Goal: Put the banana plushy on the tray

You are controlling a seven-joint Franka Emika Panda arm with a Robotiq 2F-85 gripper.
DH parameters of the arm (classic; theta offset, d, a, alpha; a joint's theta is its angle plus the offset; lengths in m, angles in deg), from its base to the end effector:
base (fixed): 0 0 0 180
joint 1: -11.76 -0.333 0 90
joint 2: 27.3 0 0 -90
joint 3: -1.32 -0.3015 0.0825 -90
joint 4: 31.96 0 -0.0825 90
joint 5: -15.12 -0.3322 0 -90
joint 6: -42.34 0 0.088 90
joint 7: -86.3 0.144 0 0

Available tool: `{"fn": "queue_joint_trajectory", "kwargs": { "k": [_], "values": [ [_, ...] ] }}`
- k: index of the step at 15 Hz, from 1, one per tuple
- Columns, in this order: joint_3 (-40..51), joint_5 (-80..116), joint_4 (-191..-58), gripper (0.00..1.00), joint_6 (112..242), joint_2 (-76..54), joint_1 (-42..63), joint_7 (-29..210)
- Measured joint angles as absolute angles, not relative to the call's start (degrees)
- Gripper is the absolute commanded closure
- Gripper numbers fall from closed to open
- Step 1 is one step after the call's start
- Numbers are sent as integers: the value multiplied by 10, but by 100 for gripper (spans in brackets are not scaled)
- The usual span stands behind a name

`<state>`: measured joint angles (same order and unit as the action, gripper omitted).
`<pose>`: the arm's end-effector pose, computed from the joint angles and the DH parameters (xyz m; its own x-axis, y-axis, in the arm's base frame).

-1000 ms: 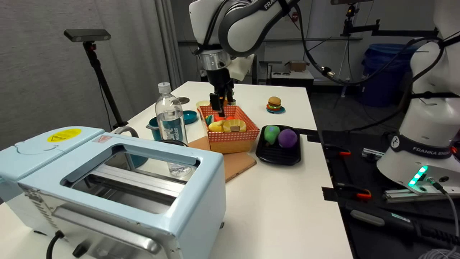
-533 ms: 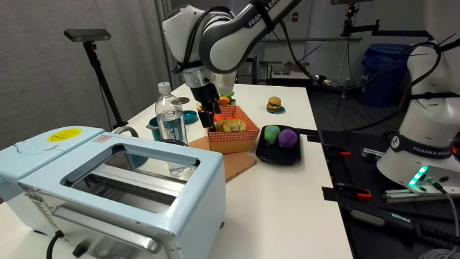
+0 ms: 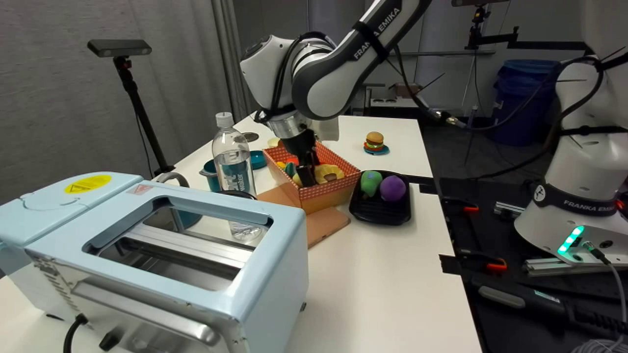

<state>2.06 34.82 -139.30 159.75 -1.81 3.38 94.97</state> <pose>0.5530 0.0447 0.2460 0.9593 0.1401 -0.2452 0.2110 -0.9326 0.2928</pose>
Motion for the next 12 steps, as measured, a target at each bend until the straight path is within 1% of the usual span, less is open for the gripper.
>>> {"fn": "queue_joint_trajectory", "kwargs": {
  "k": [1,3,4,9,11,12],
  "values": [
    [24,348,-1417,26,1605,-31,37,949],
    [29,348,-1464,40,1622,-63,45,943],
    [28,348,-1470,51,1621,-71,46,942],
    [13,348,-1439,87,1620,-61,44,942],
    [12,348,-1433,100,1620,-58,44,942],
    [12,348,-1433,100,1620,-58,44,942]
  ]
}}
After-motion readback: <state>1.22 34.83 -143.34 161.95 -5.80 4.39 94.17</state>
